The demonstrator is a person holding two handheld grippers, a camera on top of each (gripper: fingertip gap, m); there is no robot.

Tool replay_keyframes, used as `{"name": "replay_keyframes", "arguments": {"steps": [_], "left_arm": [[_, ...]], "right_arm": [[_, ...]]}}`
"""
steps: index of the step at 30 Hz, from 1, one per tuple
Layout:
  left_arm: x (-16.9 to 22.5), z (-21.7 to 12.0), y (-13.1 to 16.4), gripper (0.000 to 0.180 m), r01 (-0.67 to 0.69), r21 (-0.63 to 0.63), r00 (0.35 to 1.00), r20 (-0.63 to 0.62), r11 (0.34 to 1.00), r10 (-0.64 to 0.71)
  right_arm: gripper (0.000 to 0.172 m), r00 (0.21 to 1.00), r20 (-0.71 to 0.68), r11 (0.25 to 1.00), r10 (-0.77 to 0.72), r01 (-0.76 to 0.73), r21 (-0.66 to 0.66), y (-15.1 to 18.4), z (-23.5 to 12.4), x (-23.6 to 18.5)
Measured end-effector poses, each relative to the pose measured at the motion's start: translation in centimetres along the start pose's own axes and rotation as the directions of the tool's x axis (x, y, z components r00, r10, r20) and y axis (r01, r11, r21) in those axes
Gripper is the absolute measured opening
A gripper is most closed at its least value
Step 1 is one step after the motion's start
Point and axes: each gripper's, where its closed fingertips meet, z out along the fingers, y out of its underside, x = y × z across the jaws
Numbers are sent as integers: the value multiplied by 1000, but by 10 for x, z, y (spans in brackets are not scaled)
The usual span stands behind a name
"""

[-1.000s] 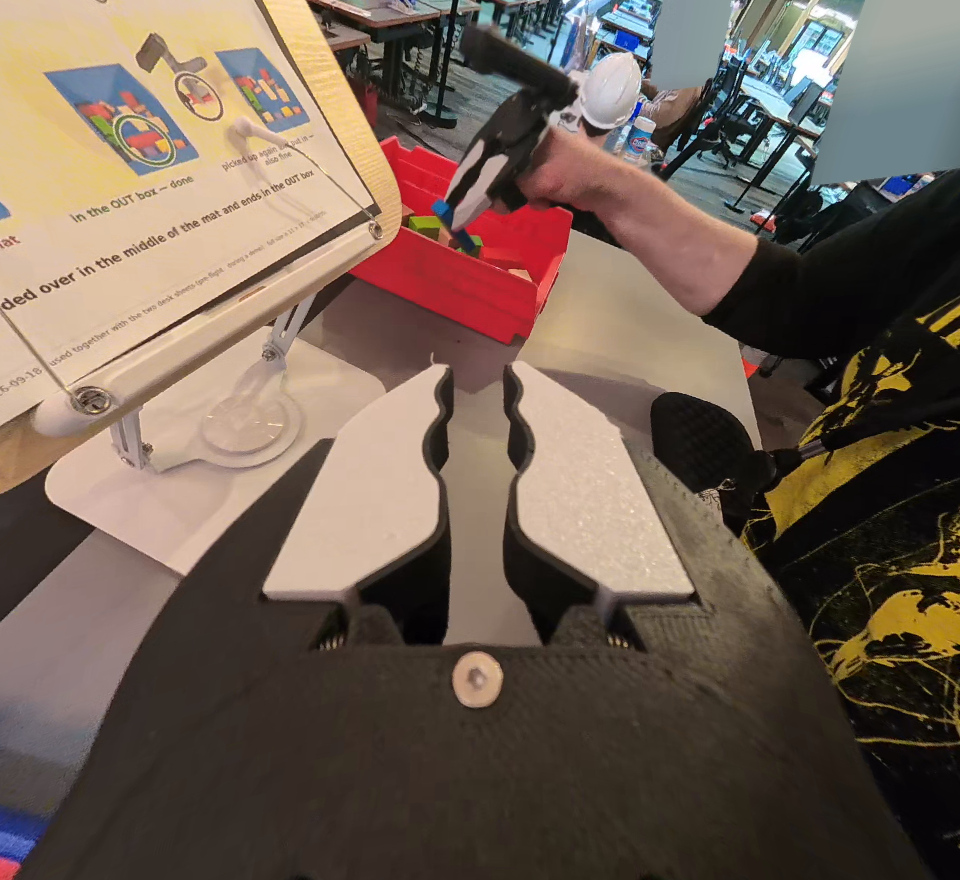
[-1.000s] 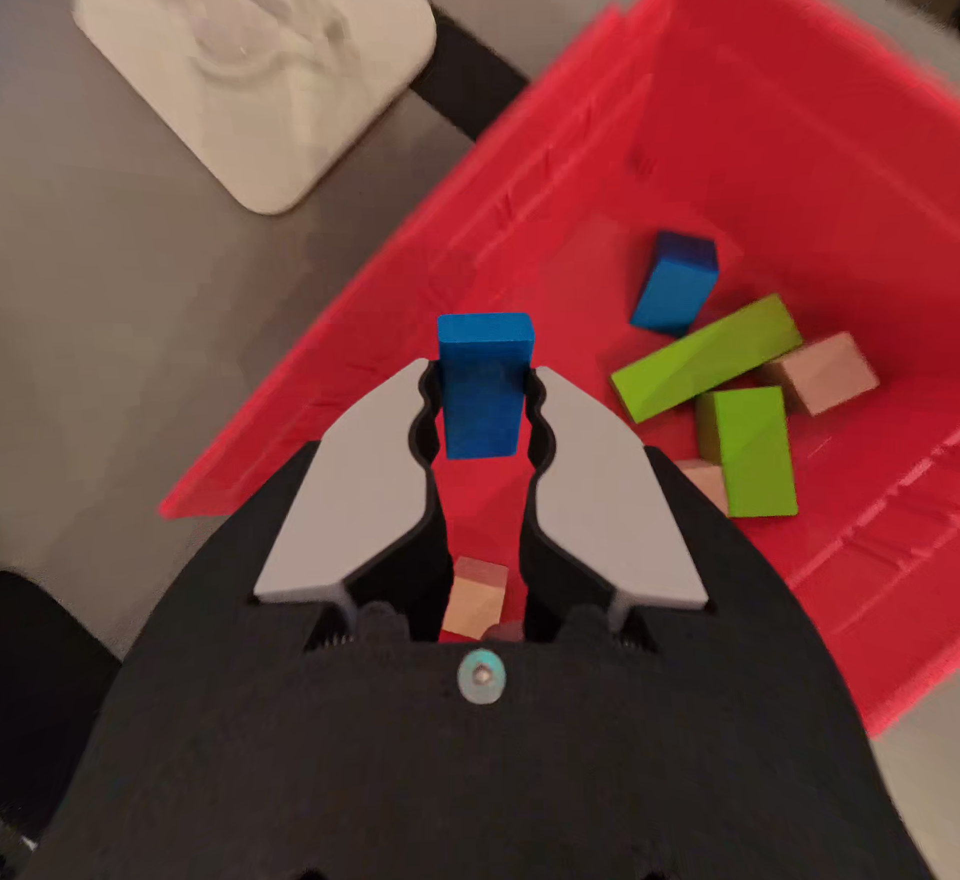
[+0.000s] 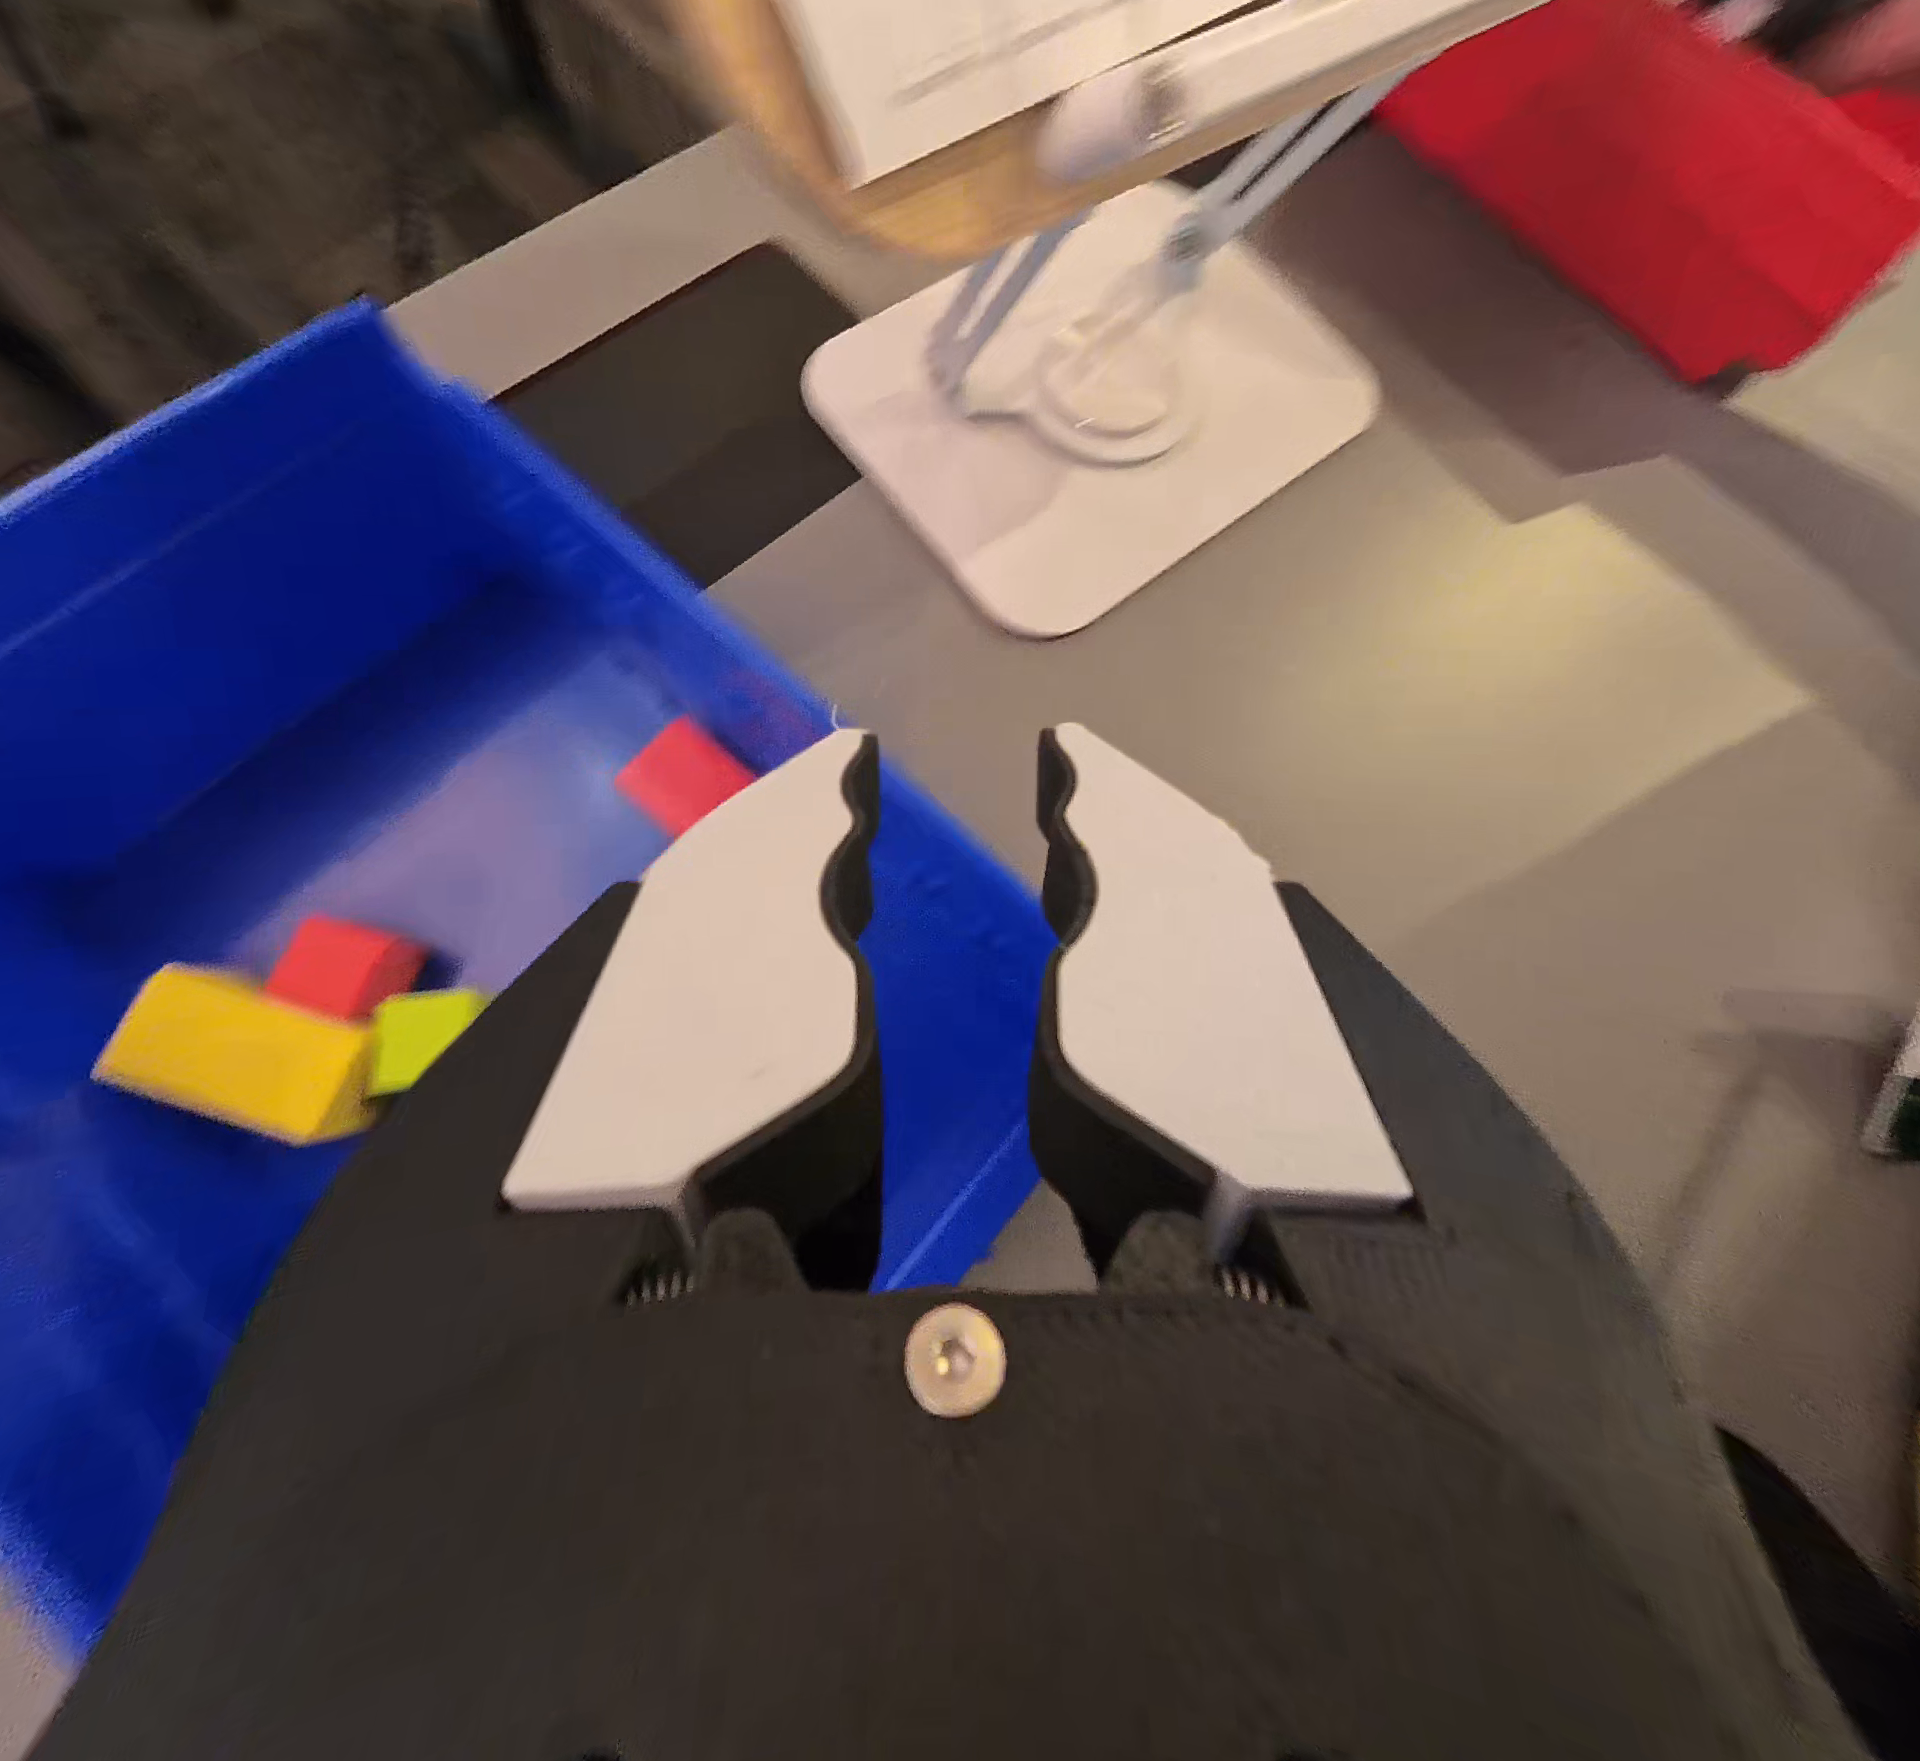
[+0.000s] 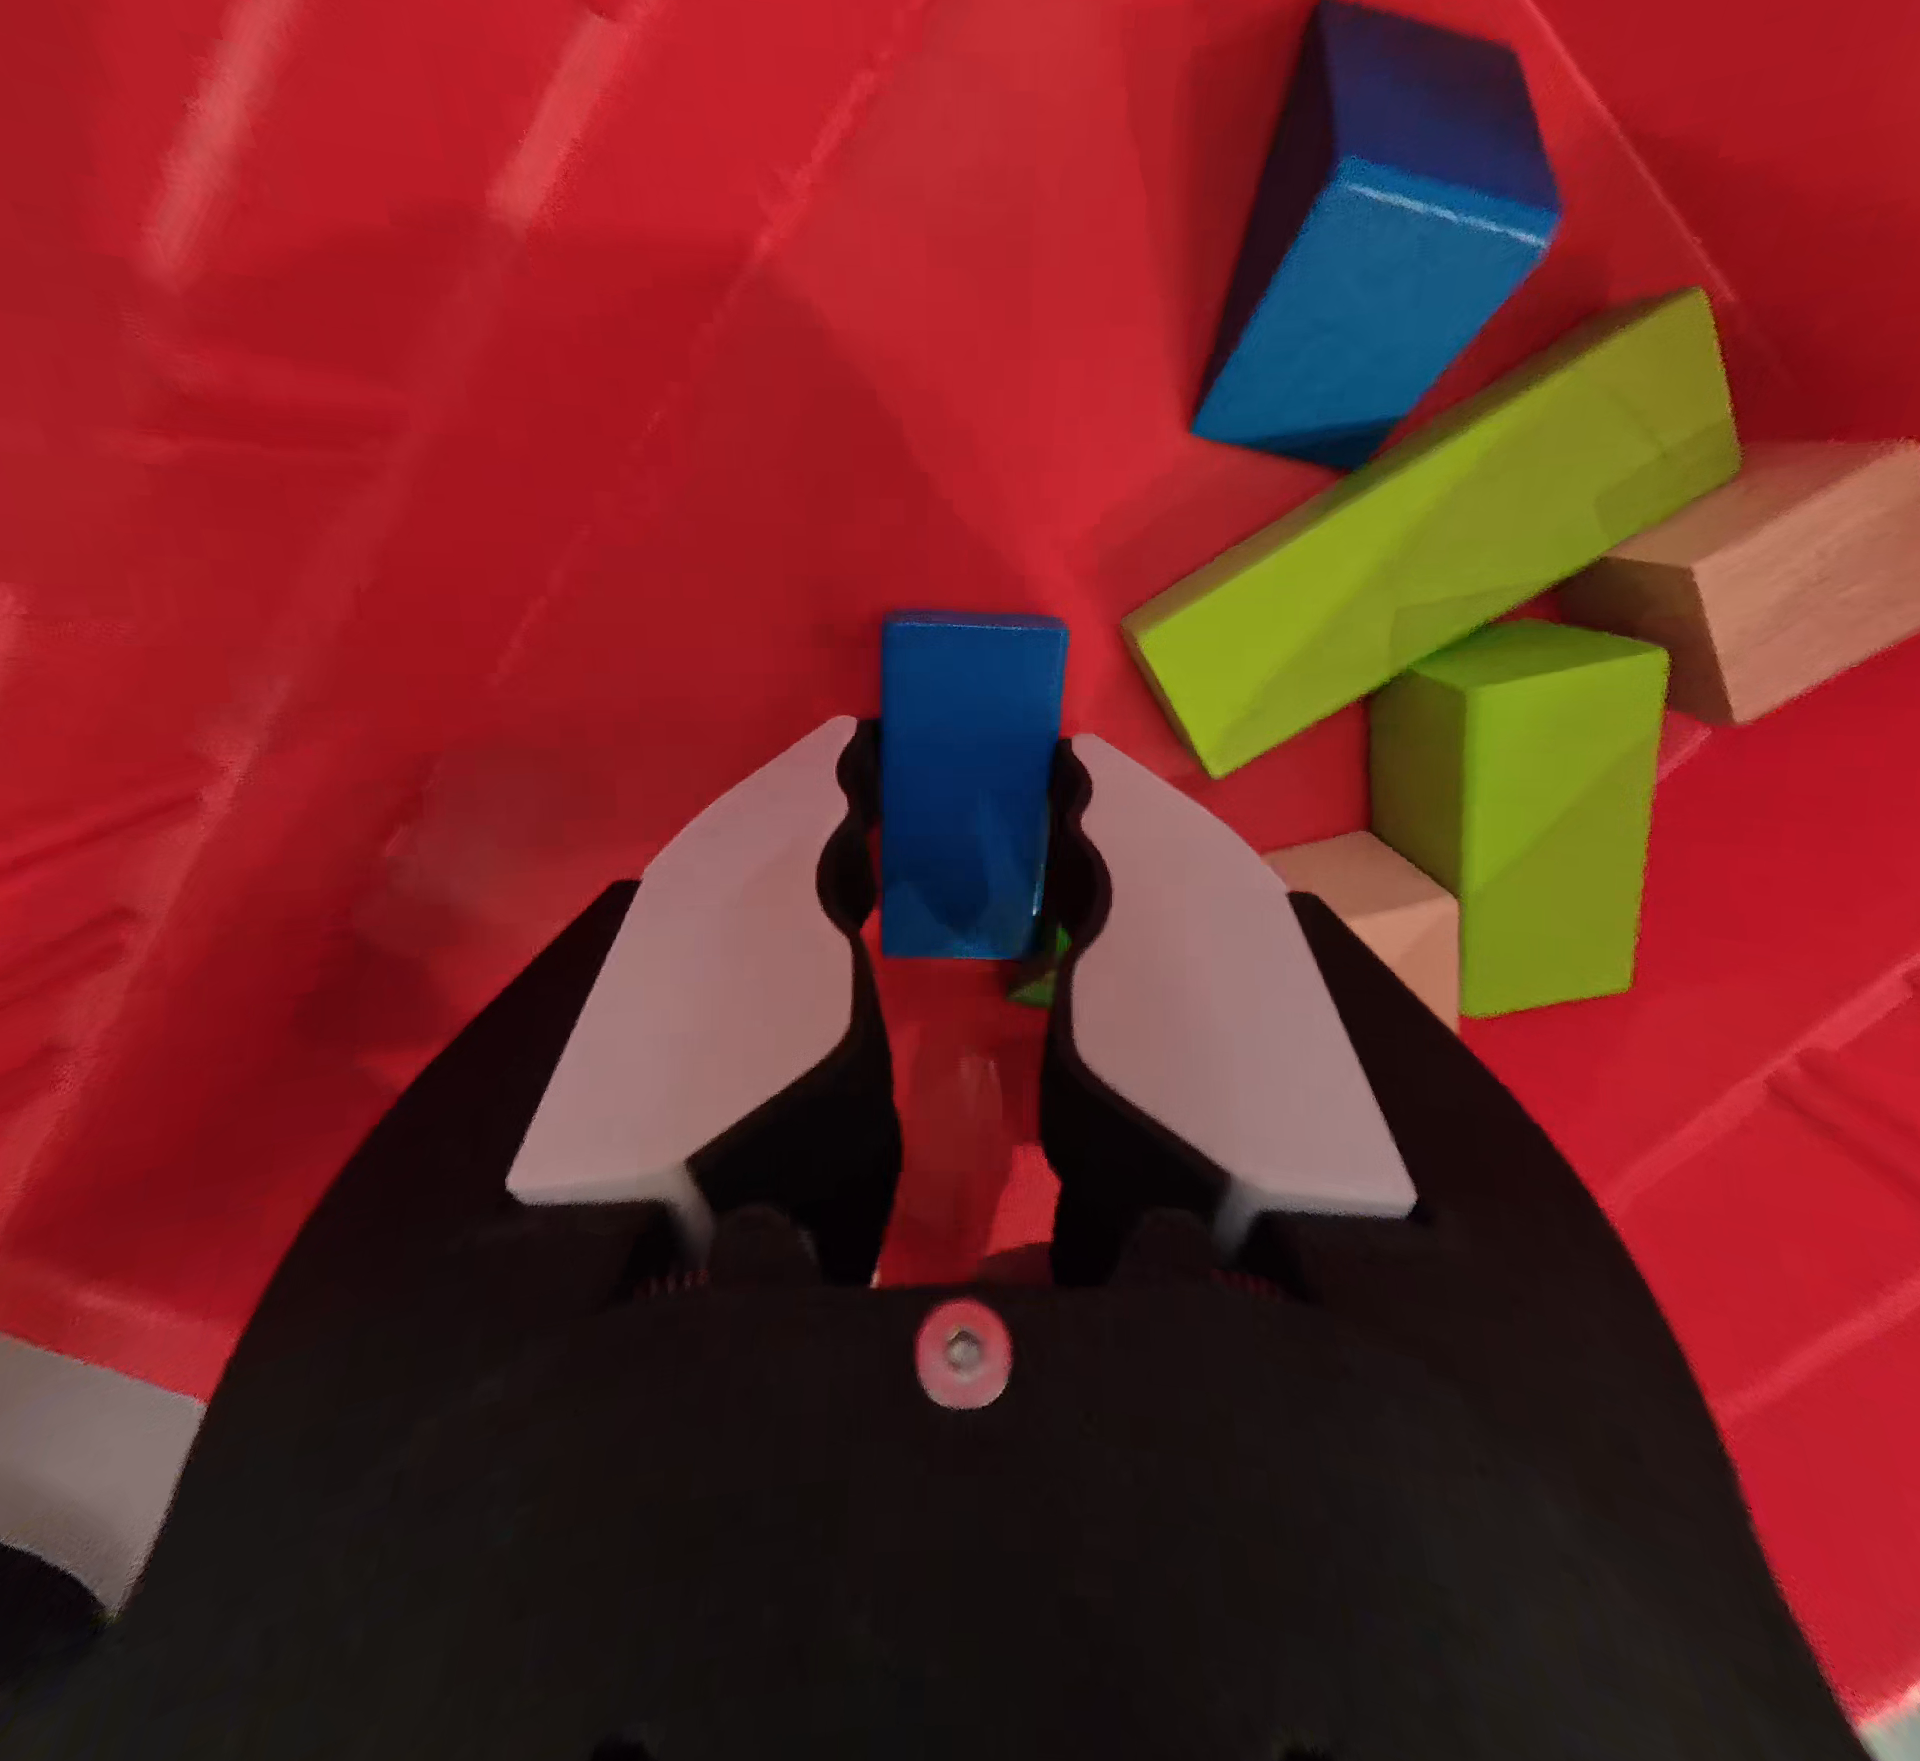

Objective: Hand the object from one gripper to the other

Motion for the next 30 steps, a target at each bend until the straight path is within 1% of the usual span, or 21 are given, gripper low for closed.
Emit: {"name": "replay_keyframes", "arguments": {"steps": [4,6,7,8,10,11,13,16,20,21,22,24,26,27,28,30], "left_arm": [[-62,0,25,39,92,-109,984,162,990,-73],[-96,2,44,45,140,-200,954,290,970,-79],[-107,4,53,49,143,-247,946,319,958,-59],[-116,7,58,53,127,-283,943,332,951,-27],[-129,16,63,55,54,-343,945,320,938,63],[-137,20,66,55,22,-391,939,324,920,116],[-152,27,73,53,-60,-502,922,303,863,240],[-172,37,83,46,-125,-640,901,246,758,357],[-186,47,102,36,-133,-758,919,147,639,366],[-185,49,108,34,-129,-781,932,116,611,345],[-185,50,114,38,-114,-803,940,102,585,324],[-192,50,119,34,-100,-833,938,103,544,330],[-192,51,119,31,-86,-838,946,100,540,307],[-193,51,118,29,-81,-832,947,107,549,302],[-191,51,116,29,-81,-815,949,113,573,294],[-184,50,106,29,-61,-748,959,139,661,247]], "right_arm": [[31,999,-8,999,51,-51,-18,10,-1,12],[32,999,-32,999,43,-44,-20,11,-4,14],[42,999,-31,999,43,-43,-4,9,-6,13],[44,999,-19,999,46,-46,15,8,-9,10],[42,999,-28,999,34,-33,35,7,-16,9],[42,999,-34,999,28,-26,41,6,-19,9],[41,999,-26,998,25,-23,63,5,-25,5],[40,999,-28,996,14,-12,90,2,-33,1],[39,1000,-28,993,4,-1,116,-1,-41,-4],[38,1000,-30,992,0,4,122,-1,-43,-6],[38,1000,-29,992,-6,10,130,-2,-45,-7],[37,999,-35,989,-15,20,143,-4,-50,-10],[37,999,-44,987,-18,25,162,-6,-56,-11],[36,999,-47,983,-18,26,181,-9,-61,-12],[35,999,-50,978,-20,30,208,-12,-67,-14],[35,998,-53,956,-34,48,291,-22,-87,-22]]}}
